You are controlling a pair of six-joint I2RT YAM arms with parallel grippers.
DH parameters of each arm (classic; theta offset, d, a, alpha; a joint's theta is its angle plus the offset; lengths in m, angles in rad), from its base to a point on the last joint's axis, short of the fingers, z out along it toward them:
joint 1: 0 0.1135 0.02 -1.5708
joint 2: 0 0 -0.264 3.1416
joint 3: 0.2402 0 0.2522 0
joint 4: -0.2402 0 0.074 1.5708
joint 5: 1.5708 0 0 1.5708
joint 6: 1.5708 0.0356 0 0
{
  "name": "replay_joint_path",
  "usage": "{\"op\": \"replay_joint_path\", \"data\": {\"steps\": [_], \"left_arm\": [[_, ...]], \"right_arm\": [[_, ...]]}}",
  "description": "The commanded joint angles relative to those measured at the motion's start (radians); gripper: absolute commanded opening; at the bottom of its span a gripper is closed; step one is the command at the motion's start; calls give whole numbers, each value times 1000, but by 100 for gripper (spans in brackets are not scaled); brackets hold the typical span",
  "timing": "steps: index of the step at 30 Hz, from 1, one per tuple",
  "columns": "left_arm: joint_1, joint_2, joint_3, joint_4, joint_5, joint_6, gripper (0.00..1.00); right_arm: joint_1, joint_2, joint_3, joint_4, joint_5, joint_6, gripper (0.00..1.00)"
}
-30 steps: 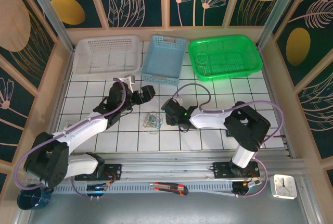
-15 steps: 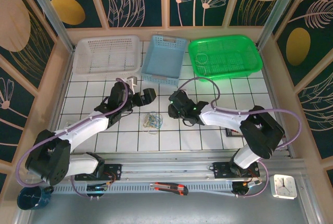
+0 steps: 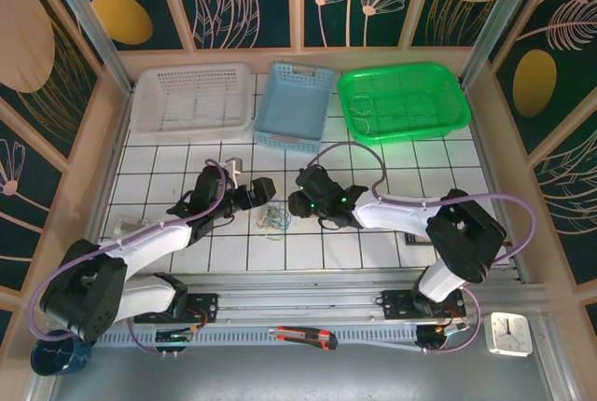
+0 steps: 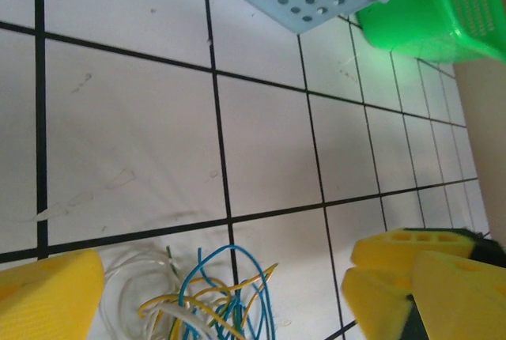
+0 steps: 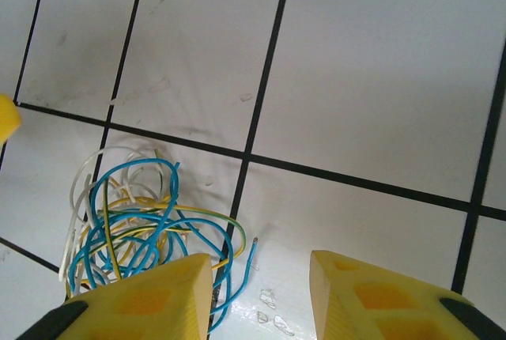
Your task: Untangle the cables
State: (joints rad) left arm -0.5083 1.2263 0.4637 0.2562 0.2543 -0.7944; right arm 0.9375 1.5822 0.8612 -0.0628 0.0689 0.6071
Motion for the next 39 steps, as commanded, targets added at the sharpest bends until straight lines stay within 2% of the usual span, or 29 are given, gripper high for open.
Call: {"op": "replay_joint_path", "data": {"steps": [1,6,14,35,39], "left_arm": [[5,-10,-10,49,0,-39,99],[5,-10,-2,50,-6,-44,99],[5,4,20,43,-6,-44,99],[6,-37,23,21,-27,-54,99],[6,-42,13,26,-27,-57,99]], "right_arm": [[-16,21,-9,61,-47,-75,37],[-65,13,-56,127,-155,-163,37],[-72,37,-58,149,-264,-281,38],[-95,196,27,193,-330,-315,36],[-100,211,44,186,-330,-314,32]]}}
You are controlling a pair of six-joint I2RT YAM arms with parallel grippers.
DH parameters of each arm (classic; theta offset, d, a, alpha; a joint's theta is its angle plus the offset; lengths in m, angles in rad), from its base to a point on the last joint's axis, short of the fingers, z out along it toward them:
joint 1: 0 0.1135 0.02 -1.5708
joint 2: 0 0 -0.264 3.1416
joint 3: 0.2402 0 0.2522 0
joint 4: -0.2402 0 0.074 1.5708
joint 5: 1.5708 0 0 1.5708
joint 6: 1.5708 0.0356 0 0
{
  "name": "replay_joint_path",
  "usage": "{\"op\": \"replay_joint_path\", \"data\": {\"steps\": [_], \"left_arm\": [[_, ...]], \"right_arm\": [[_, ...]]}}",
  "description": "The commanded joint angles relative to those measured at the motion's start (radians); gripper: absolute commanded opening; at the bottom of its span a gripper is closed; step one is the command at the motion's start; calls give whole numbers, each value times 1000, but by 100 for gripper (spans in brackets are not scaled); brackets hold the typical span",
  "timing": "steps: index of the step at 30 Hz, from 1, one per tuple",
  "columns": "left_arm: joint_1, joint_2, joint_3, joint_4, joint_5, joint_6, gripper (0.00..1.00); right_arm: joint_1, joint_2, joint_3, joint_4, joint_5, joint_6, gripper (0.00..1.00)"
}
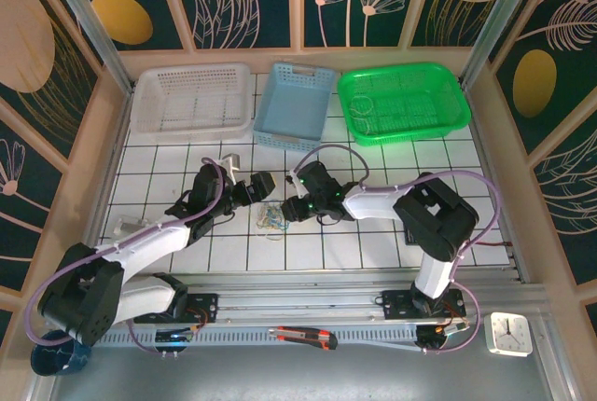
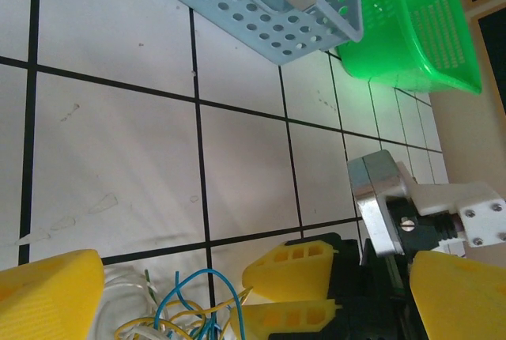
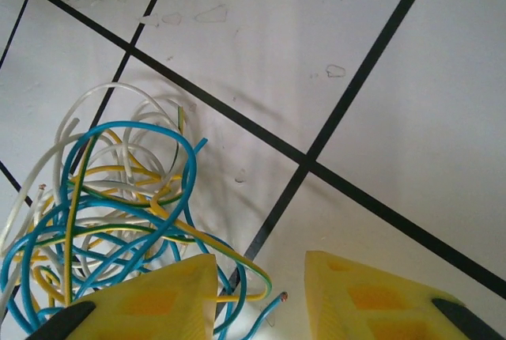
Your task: Untangle the cables
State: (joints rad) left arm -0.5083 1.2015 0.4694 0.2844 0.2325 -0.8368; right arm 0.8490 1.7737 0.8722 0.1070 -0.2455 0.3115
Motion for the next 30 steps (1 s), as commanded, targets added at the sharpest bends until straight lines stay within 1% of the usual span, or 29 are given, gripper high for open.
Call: {"op": "replay_joint_path", "data": {"steps": [1,3,7,18,23,30], "left_arm": [[5,-19,5,1,-5,-15,99],[5,-23,-1,4,-5,-15,99],[6,-30,-6,13,-3,-6,99],[5,-18,3,22,5,37,99],[5,-7,14,18,10,64,99],[6,34,31,6,24,116,99]], "right_arm": [[-12,23,39,14,-15,-17,31],[-13,24,46,6,-14,-18,23],[-19,-3,51,-29,0,-20,0],[-60,-225,-13,-110,65,-22,0],[-76,-317,-35,-143,74,-22,0],[-102,-385,-70,-155,78,-11,0]]}}
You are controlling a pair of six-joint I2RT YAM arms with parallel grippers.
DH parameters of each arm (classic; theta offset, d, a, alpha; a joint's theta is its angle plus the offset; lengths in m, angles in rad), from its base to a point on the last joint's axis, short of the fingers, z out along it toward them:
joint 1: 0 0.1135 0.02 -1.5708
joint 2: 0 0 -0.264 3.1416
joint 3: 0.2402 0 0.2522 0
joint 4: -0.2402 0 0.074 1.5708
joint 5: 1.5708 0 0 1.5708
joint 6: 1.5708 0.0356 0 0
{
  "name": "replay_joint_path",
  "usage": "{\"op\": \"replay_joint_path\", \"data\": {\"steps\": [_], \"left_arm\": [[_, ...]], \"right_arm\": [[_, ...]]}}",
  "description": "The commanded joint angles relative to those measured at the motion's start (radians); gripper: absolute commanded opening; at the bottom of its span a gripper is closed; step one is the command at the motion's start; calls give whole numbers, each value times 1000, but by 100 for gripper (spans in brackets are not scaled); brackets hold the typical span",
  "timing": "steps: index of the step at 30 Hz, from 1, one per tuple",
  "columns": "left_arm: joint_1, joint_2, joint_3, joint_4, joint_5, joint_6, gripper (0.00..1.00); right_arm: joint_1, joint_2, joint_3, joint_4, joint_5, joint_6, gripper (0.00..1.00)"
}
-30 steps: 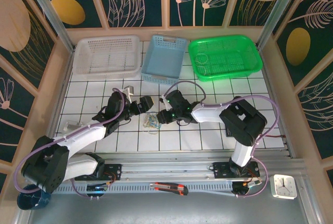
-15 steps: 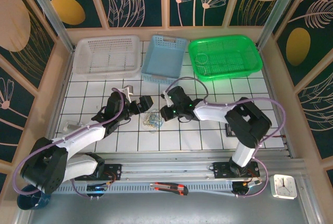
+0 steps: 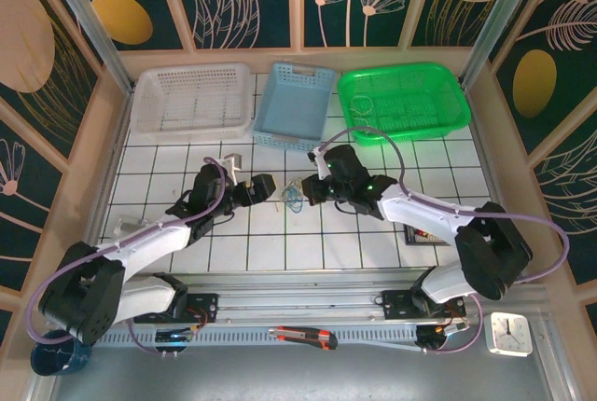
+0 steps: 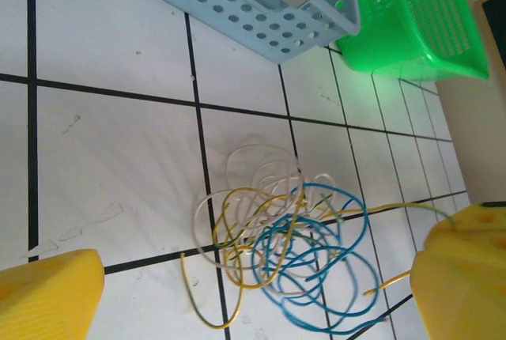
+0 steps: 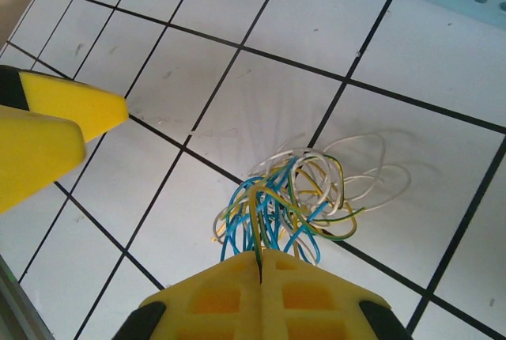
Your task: Untangle the cables
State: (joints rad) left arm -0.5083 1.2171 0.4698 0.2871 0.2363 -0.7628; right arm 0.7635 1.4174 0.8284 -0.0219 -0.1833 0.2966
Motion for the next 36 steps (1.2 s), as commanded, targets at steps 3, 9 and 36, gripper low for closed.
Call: {"op": "replay_joint_path", "data": {"steps": [3,9,36], "left_arm": [[5,41,36,5,30,51,99],[2,76,38,28,56,63,99],[-197,527,326,3,-31,199,99]], "right_arm": [[-38,-31,-66,-13,12,12,0],[-60,-52,-139,16,7,38,0],[-74,-101,-166,36,21,128,0]]}}
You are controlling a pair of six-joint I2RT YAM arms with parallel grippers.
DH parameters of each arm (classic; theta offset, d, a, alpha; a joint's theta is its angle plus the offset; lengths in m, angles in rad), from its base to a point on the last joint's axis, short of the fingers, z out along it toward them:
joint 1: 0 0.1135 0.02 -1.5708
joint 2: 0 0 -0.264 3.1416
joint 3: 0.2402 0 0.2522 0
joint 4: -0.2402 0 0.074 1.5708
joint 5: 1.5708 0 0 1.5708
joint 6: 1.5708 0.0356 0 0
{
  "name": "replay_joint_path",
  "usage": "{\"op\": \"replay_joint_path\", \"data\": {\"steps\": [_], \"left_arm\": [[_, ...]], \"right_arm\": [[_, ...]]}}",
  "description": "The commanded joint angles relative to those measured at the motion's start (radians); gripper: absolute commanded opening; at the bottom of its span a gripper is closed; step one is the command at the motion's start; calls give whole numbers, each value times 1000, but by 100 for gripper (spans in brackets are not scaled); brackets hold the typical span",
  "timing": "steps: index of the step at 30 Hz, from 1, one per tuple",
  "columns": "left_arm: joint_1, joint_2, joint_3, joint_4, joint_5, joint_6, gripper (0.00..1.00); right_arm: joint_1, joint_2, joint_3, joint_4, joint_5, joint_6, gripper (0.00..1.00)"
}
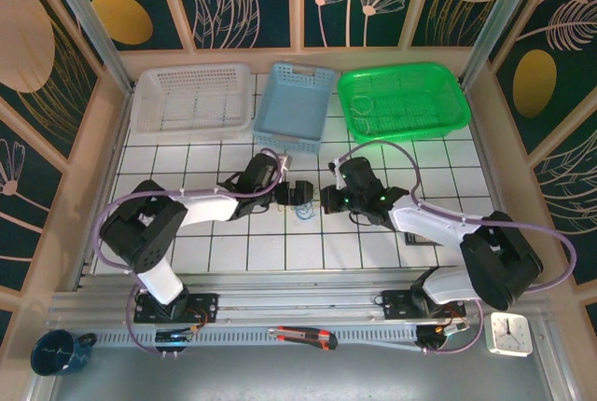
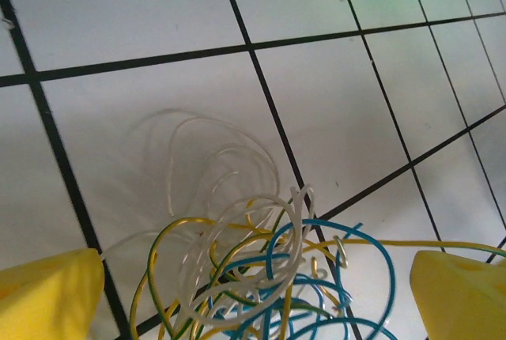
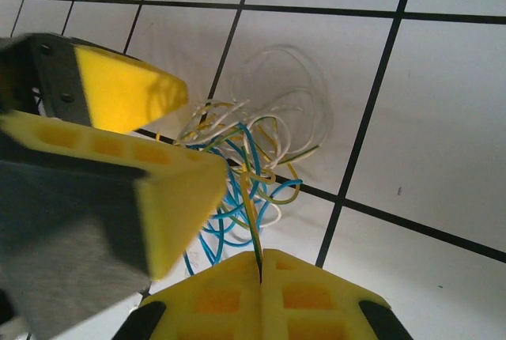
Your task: Untangle the cables
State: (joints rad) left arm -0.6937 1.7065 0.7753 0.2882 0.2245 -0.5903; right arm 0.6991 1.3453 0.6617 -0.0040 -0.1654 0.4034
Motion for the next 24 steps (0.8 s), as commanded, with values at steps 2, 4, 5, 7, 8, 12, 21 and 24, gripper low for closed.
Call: {"op": "replay_joint_path", "data": {"steps": [2,4,5,7,8,12,21,24], "left_arm": [[-18,52,12,1,-37,26,99],[-19,67,2,-2,-56,22,99],[-19,74,-1,-9,-66,21,99],[-20,88,-6,-20,-82,23,99],[-19,95,-8,-24,-90,22,99],[-20,115,-13,-35,-110,26,99],[-19,122,-25,-37,-112,27,99],[-20,98,-25,-41,-108,26,99]], "right_arm": [[-12,-37,8,16,-4,24,0],[-16,-51,20,16,-15,25,0],[-21,-60,27,10,-20,25,0],[-34,-85,49,-1,-39,19,0],[-40,-97,60,-7,-46,17,0],[-79,-165,106,-38,-90,11,0],[-180,-303,164,-61,-169,27,0],[-204,-338,159,-62,-175,29,0]]}}
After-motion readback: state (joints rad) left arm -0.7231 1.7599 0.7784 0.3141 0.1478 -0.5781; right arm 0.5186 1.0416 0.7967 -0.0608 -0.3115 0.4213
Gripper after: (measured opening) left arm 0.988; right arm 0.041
